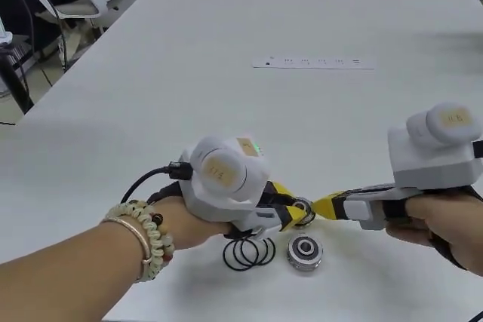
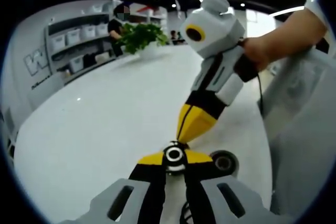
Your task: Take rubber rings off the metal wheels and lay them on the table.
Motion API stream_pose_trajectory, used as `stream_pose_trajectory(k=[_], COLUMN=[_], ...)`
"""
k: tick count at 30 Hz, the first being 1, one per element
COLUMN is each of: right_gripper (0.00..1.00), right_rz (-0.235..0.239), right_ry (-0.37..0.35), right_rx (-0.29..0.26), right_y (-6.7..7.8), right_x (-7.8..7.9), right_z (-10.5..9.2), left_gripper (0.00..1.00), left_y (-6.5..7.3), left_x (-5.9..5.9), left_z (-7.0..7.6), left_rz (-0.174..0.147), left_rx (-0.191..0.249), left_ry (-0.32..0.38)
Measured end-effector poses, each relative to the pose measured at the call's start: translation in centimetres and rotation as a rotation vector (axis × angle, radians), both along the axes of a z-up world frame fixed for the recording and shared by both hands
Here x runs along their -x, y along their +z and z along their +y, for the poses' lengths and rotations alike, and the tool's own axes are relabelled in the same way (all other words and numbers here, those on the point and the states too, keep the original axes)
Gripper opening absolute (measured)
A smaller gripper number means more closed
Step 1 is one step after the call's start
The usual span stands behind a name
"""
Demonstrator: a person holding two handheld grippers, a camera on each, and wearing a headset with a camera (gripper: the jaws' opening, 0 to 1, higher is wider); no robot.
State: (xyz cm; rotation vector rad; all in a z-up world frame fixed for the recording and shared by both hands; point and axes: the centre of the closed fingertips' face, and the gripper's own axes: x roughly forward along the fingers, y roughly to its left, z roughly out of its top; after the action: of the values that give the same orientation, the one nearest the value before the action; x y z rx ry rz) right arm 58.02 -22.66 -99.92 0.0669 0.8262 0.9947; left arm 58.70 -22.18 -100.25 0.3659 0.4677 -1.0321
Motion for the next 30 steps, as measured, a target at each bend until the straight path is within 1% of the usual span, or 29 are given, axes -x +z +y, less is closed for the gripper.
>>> stream_pose_trajectory(k=[15,24,26,28,29,30], right_gripper=[0.0,0.0,0.0,0.0,0.0,0.0], right_rz=[-0.007,-0.018,-0.017,-0.03,-0.022,-0.06], right_ry=[0.012,0.024,0.031,0.046,0.056,0.047], right_rx=[-0.007,-0.001,-0.013,-0.022,-0.038,-0.101], right_y=[0.3,0.3,0.5,0.8,1.1,2.2], right_x=[0.0,0.1,0.2,0.3,0.6,0.2], right_z=[0.2,0.4,0.7,1.1,1.5,2.3], left_gripper=[0.13,0.13,0.13,0.13,0.13,0.13], left_y=[0.1,0.0,0.0,0.0,0.0,0.0], left_x=[0.1,0.1,0.1,0.0,0.0,0.0], left_z=[0.1,0.0,0.0,0.0,0.0,-0.1], left_rz=[-0.003,-0.003,-0.005,-0.005,-0.005,-0.004], left_rx=[0.001,0.002,0.003,0.005,0.006,0.008], left_ry=[0.0,0.001,0.001,0.003,0.005,0.006])
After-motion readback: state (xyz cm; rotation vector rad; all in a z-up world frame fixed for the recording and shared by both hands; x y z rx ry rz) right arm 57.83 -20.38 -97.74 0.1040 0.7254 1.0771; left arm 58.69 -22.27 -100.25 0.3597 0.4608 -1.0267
